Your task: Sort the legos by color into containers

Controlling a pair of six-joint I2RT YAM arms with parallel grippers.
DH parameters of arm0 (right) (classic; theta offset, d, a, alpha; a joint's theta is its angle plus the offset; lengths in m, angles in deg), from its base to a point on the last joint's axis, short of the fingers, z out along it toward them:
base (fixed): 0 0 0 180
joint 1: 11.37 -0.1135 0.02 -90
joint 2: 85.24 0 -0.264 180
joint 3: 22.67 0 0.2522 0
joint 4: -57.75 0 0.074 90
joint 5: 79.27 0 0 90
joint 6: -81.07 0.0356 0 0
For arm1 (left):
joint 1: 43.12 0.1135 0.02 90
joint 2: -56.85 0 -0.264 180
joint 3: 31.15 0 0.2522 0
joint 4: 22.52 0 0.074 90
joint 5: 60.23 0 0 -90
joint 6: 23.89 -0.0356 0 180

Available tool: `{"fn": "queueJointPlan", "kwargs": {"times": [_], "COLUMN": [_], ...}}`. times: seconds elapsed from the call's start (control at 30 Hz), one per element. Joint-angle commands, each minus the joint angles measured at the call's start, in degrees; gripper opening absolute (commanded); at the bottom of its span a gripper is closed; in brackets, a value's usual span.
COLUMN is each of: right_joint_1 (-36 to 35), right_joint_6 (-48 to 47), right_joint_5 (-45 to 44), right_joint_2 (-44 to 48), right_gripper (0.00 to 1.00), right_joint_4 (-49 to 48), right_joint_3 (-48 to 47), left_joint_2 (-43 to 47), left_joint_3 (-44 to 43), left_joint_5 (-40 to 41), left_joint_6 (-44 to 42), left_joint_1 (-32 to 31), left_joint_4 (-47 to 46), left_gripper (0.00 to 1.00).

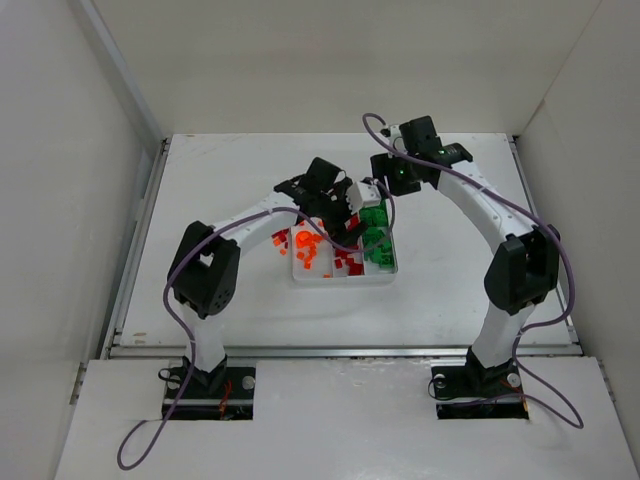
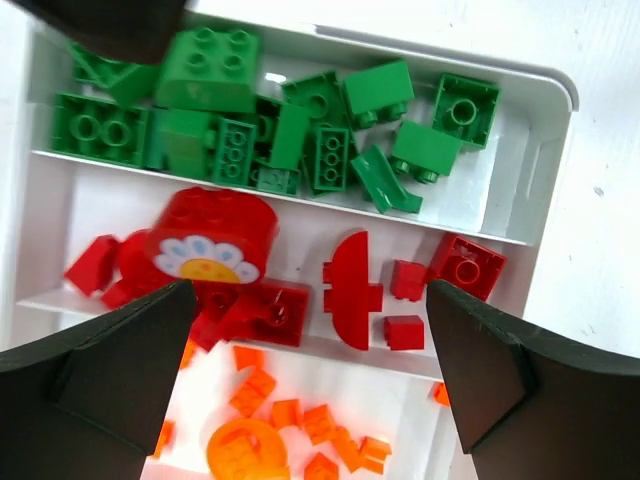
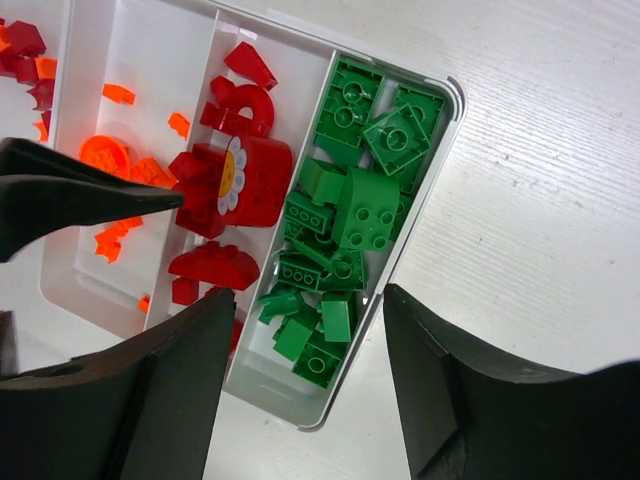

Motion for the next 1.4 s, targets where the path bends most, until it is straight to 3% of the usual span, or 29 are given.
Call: {"fn": "queueJointPlan", "kwargs": {"times": [0.0, 0.17, 0.3, 0.4, 0.43, 0.5, 0.57, 0.6, 0.67, 0.77, 1.0, 1.23, 1.37], "right_joint_1": [-0.23, -0.23, -0.23, -0.23, -0.23, -0.23, -0.23, -0.23, 0.29, 0.30, 0.30, 0.82, 1.88], "right_joint_6": [0.21, 0.21, 0.21, 0.21, 0.21, 0.21, 0.21, 0.21, 0.21, 0.21, 0.21, 0.21, 0.21], "right_joint_5": [0.67, 1.21, 0.68, -0.11, -0.11, 1.03, 1.55, 1.56, 1.56, 3.23, 4.28, 3.76, 3.76], "right_joint_2": [1.66, -0.97, -2.30, -3.70, -4.66, -7.03, -8.62, -9.15, -10.03, -12.14, -15.66, -17.41, -17.42], "right_gripper": [0.67, 0.67, 0.67, 0.68, 0.68, 0.68, 0.68, 0.68, 0.68, 0.69, 0.69, 0.69, 0.69], "right_joint_4": [-3.22, -3.23, -3.23, -3.23, -3.23, -2.36, -1.73, -1.12, -1.81, -1.82, -0.33, 0.20, 0.20], "right_joint_3": [-2.22, -5.11, -7.58, -8.89, -9.86, -13.36, -15.92, -17.32, -18.29, -20.50, -23.04, -24.98, -26.13], "left_joint_2": [7.67, 17.17, 29.21, 38.70, 40.46, 41.62, 38.83, 35.07, 31.53, 28.97, 21.33, 11.05, 6.74], "left_joint_3": [-2.24, 0.48, 4.78, 13.11, 20.45, 24.38, 25.01, 24.31, 22.30, 24.46, 27.91, 22.12, 21.58], "left_joint_5": [0.84, 7.41, 13.67, 16.37, 19.01, 18.33, 20.25, 21.39, 23.16, 24.21, 27.46, 26.42, 31.41], "left_joint_6": [1.50, 2.11, 2.71, 9.12, 9.75, 4.07, 2.29, 4.03, 9.29, 15.90, 14.77, 16.61, 18.02], "left_joint_1": [0.67, 6.64, 14.72, 20.25, 20.88, 21.94, 21.94, 22.64, 24.84, 27.13, 28.36, 28.36, 27.66], "left_joint_4": [2.17, 3.32, -6.15, -21.34, -23.73, -20.19, -14.82, -10.09, -6.63, -6.43, -7.06, -7.06, -9.25], "left_gripper": [1.00, 1.00, 1.00, 1.00, 1.00, 0.97, 0.87, 0.79, 0.74, 0.71, 0.70, 0.67, 0.66]}}
